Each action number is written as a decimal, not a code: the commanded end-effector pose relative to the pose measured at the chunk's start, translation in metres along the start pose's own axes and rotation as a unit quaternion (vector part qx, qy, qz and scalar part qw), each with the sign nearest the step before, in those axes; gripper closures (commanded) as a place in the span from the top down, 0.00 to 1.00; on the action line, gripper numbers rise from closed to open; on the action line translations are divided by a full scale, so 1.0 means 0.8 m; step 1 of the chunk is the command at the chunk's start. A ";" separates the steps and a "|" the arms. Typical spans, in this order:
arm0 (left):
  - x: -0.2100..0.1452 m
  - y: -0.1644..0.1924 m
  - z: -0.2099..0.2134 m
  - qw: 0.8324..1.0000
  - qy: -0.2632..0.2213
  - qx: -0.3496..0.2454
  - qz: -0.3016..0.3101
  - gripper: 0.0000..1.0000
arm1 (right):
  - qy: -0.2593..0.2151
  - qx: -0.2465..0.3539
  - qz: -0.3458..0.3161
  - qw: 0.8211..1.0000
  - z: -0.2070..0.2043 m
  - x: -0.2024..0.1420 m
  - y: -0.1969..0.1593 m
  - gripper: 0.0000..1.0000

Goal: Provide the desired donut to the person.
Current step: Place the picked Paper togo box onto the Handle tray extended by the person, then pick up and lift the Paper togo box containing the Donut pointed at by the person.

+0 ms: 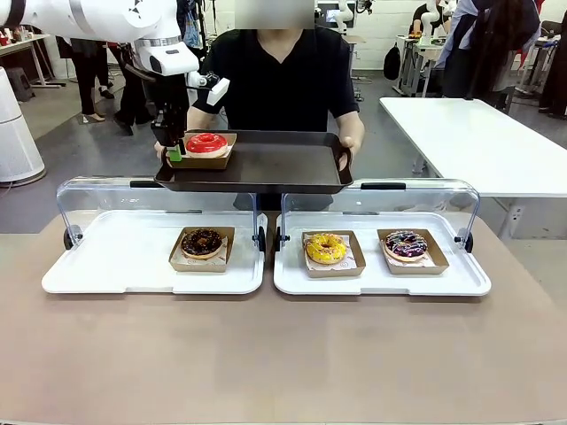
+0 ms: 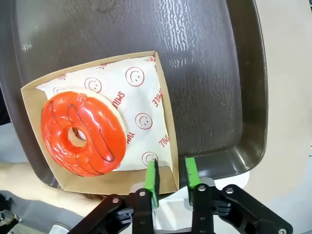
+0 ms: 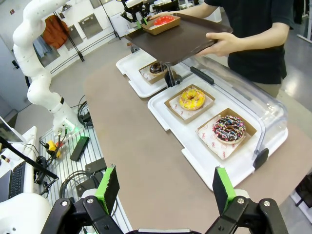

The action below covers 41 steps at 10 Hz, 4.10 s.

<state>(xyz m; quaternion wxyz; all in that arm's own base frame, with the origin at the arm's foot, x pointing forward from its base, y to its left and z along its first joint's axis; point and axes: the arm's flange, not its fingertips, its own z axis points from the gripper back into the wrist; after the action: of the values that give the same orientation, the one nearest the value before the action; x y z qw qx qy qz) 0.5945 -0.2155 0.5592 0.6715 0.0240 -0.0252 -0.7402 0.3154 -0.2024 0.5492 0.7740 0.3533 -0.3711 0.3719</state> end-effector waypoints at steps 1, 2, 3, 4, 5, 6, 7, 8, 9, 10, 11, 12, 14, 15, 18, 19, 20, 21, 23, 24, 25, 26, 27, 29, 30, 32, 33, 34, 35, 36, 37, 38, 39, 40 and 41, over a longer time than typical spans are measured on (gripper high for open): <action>0.002 -0.001 0.009 1.000 -0.011 -0.003 -0.005 1.00 | -0.014 0.004 0.008 1.000 0.001 0.002 -0.002 1.00; 0.003 -0.003 0.010 1.000 -0.013 -0.003 -0.005 1.00 | -0.014 0.004 0.008 1.000 0.001 0.002 -0.002 1.00; 0.003 -0.001 0.011 1.000 -0.012 -0.006 -0.007 0.93 | -0.014 0.004 0.008 1.000 0.001 0.002 -0.002 1.00; 0.003 0.000 0.012 1.000 -0.012 -0.009 -0.007 1.00 | -0.014 0.004 0.008 1.000 0.001 0.002 -0.002 1.00; 0.004 -0.003 0.011 1.000 -0.014 -0.009 -0.005 1.00 | -0.014 0.004 0.008 1.000 0.001 0.002 -0.002 1.00; 0.004 -0.005 0.011 1.000 -0.014 -0.011 -0.004 1.00 | -0.014 0.004 0.008 1.000 0.001 0.002 -0.002 1.00; 0.004 -0.004 0.011 1.000 -0.014 -0.014 -0.006 1.00 | -0.014 0.004 0.008 1.000 0.001 0.002 -0.002 1.00; 0.003 -0.002 0.011 1.000 -0.015 -0.016 -0.006 1.00 | -0.014 0.004 0.008 1.000 0.001 0.002 -0.002 1.00; 0.004 -0.003 0.011 1.000 -0.016 -0.017 -0.005 1.00 | -0.014 0.004 0.008 1.000 0.001 0.002 -0.002 1.00; 0.004 -0.006 0.012 1.000 -0.016 -0.016 -0.003 1.00 | -0.014 0.004 0.008 1.000 0.001 0.002 -0.002 1.00; 0.003 -0.006 0.013 1.000 -0.017 -0.018 -0.003 1.00 | -0.014 0.004 0.008 1.000 0.001 0.002 -0.002 1.00; 0.004 -0.010 0.018 1.000 -0.019 -0.018 -0.006 1.00 | -0.014 0.004 0.008 1.000 0.001 0.002 -0.002 1.00; -0.014 -0.068 0.048 0.999 -0.009 -0.013 -0.031 1.00 | -0.014 0.004 0.008 1.000 0.001 0.002 -0.002 1.00; -0.037 -0.103 0.063 0.999 -0.017 -0.002 -0.037 1.00 | -0.014 0.004 0.008 1.000 0.001 0.002 -0.002 1.00; -0.114 -0.203 0.076 0.997 -0.060 0.036 -0.026 1.00 | -0.014 0.004 0.008 1.000 0.001 0.002 -0.002 1.00; -0.132 -0.227 0.066 0.997 -0.067 0.038 -0.018 1.00 | -0.014 0.004 0.008 1.000 0.001 0.002 -0.002 1.00; -0.147 -0.241 0.052 0.997 -0.065 0.035 -0.012 1.00 | -0.014 0.004 0.008 1.000 0.001 0.002 -0.002 1.00; -0.165 -0.247 0.032 0.997 -0.064 0.042 -0.012 1.00 | -0.014 0.004 0.008 1.000 0.001 0.002 -0.002 1.00; -0.200 -0.255 0.009 0.996 -0.083 0.040 -0.008 1.00 | -0.014 0.004 0.008 1.000 0.001 0.002 -0.002 1.00; -0.208 -0.261 0.004 0.995 -0.089 0.044 -0.006 1.00 | -0.014 0.004 0.008 1.000 0.001 0.002 -0.002 1.00; -0.210 -0.261 0.002 0.997 -0.069 0.047 0.002 1.00 | -0.014 0.004 0.008 1.000 0.001 0.002 -0.002 1.00; -0.204 -0.256 0.000 0.999 -0.026 0.034 -0.006 1.00 | -0.014 0.004 0.008 1.000 0.001 0.002 -0.002 1.00; -0.212 -0.257 -0.001 0.997 -0.073 0.033 0.009 1.00 | -0.014 0.004 0.008 1.000 0.001 0.002 -0.002 1.00; -0.212 -0.257 -0.001 0.997 -0.073 0.033 0.009 1.00 | -0.014 0.004 0.008 1.000 0.001 0.002 -0.002 1.00; -0.212 -0.257 -0.001 0.997 -0.073 0.033 0.009 1.00 | -0.014 0.004 0.008 1.000 0.001 0.002 -0.002 1.00; -0.212 -0.257 -0.001 0.997 -0.073 0.033 0.009 1.00 | -0.014 0.004 0.008 1.000 0.001 0.002 -0.002 1.00; -0.212 -0.257 -0.001 0.997 -0.073 0.033 0.009 1.00 | -0.014 0.004 0.008 1.000 0.001 0.002 -0.002 1.00; -0.213 -0.257 -0.001 0.997 -0.065 0.032 0.005 1.00 | -0.014 0.004 0.008 1.000 0.001 0.002 -0.002 1.00; -0.249 -0.250 0.007 0.989 -0.132 0.065 0.035 1.00 | -0.014 0.004 0.008 1.000 0.001 0.002 -0.002 1.00; -0.286 -0.252 0.007 0.968 -0.239 0.062 0.046 1.00 | -0.014 0.004 0.008 1.000 0.001 0.002 -0.002 1.00; -0.319 -0.262 0.001 0.952 -0.284 0.091 0.074 1.00 | -0.014 0.004 0.008 1.000 0.001 0.002 -0.002 1.00; -0.350 -0.269 0.000 0.922 -0.359 0.102 0.100 1.00 | -0.014 0.004 0.008 1.000 0.001 0.002 -0.002 1.00; -0.373 -0.273 -0.001 0.898 -0.417 0.085 0.114 1.00 | -0.014 0.004 0.008 1.000 0.001 0.002 -0.002 1.00; -0.400 -0.275 -0.004 0.876 -0.463 0.069 0.114 1.00 | -0.014 0.004 0.008 1.000 0.001 0.002 -0.002 1.00; -0.428 -0.283 -0.011 0.841 -0.528 0.028 0.111 1.00 | -0.014 0.004 0.008 1.000 0.001 0.002 -0.002 1.00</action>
<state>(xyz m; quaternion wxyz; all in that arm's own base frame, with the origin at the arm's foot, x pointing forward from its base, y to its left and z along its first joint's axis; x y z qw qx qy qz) 0.3902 0.1302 0.5404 0.6592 -0.2837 -0.4022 -0.5686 0.3154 -0.2030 0.5487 0.7744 0.3533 -0.3708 0.3714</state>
